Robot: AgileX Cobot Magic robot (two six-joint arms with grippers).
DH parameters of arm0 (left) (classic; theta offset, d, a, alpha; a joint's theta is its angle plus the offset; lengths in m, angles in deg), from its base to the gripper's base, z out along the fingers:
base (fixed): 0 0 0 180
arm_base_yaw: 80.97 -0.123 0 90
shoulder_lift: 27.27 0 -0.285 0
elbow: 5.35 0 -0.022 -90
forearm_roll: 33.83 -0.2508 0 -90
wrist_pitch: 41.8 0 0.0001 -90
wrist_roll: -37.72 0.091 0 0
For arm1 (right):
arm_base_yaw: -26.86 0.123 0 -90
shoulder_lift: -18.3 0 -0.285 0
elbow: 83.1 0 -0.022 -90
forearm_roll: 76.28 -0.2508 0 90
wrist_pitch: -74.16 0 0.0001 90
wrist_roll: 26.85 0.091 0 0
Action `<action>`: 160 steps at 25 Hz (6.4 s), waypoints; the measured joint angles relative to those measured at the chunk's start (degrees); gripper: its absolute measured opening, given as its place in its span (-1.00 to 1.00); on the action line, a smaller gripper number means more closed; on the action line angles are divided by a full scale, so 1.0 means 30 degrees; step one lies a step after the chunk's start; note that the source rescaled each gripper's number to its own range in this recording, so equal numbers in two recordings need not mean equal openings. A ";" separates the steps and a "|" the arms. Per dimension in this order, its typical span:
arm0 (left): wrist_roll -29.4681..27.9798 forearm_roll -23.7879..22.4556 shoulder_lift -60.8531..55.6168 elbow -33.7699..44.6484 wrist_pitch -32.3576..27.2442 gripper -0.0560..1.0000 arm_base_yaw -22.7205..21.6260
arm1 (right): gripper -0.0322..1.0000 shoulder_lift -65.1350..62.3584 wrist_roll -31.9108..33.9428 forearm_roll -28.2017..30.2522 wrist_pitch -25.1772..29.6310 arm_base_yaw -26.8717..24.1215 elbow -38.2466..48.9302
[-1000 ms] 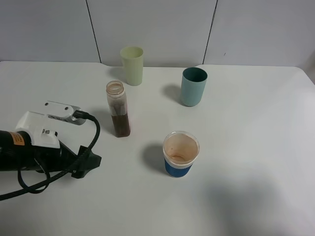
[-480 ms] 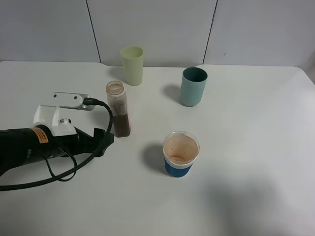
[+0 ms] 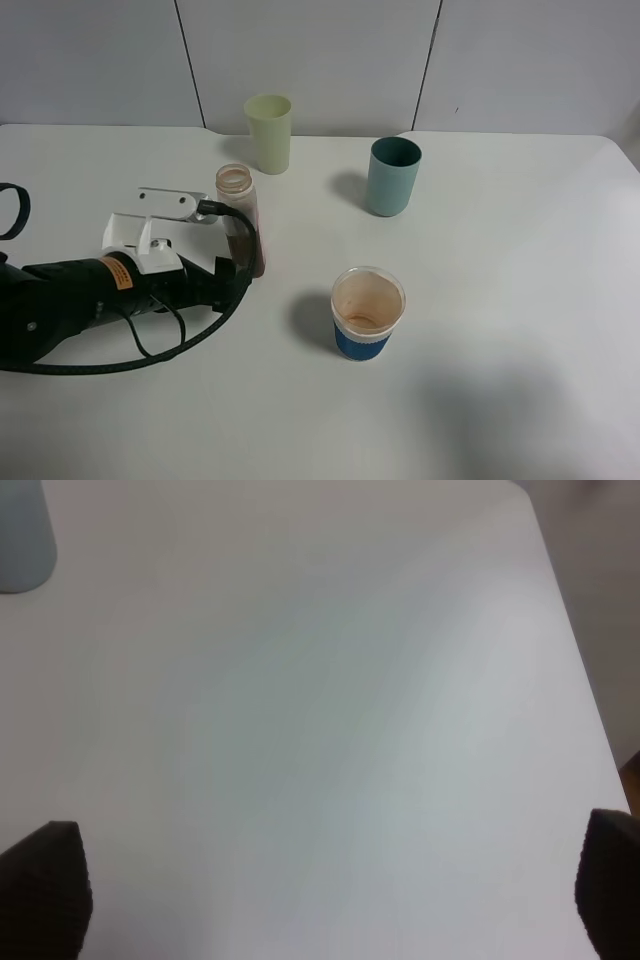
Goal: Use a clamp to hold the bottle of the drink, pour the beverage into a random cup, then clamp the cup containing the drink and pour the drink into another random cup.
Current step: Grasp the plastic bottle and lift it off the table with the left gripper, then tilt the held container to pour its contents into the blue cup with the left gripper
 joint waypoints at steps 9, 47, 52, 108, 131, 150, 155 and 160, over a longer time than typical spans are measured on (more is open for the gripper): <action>-0.1134 0.0307 0.0503 -0.0764 0.0748 0.86 0.0425 | 0.80 0.0000 0.0000 0.0000 0.0000 0.0000 0.0000; -0.1126 0.3130 0.5781 -0.2410 0.7808 0.73 0.1653 | 0.80 0.0000 0.0000 0.0000 0.0000 0.0000 0.0000; -0.1126 0.4619 0.6355 -0.2992 0.7808 0.73 0.1653 | 0.80 0.0000 0.0000 0.0000 0.0000 0.0000 0.0000; 1.2534 0.6330 0.1366 -0.0612 0.3799 -0.82 0.1768 | 0.80 0.0000 0.0000 0.0000 0.0000 0.0000 0.0000; 3.4217 2.0539 -0.3306 -0.2567 0.2492 -0.84 0.5614 | 0.80 0.0000 0.0000 0.0000 0.0000 0.0000 0.0000; 4.4728 2.6737 -0.2208 -0.6103 0.5245 -0.85 0.8885 | 0.80 0.0000 0.0000 0.0000 0.0000 0.0000 0.0000; 4.6031 2.7350 -0.1166 -0.6904 0.5569 -0.85 0.9638 | 0.80 0.0000 0.0000 0.0000 0.0000 0.0000 0.0000; 4.6763 2.7522 -0.0258 -0.7745 0.5654 -0.85 1.0207 | 0.80 0.0000 0.0000 0.0000 0.0000 0.0000 0.0000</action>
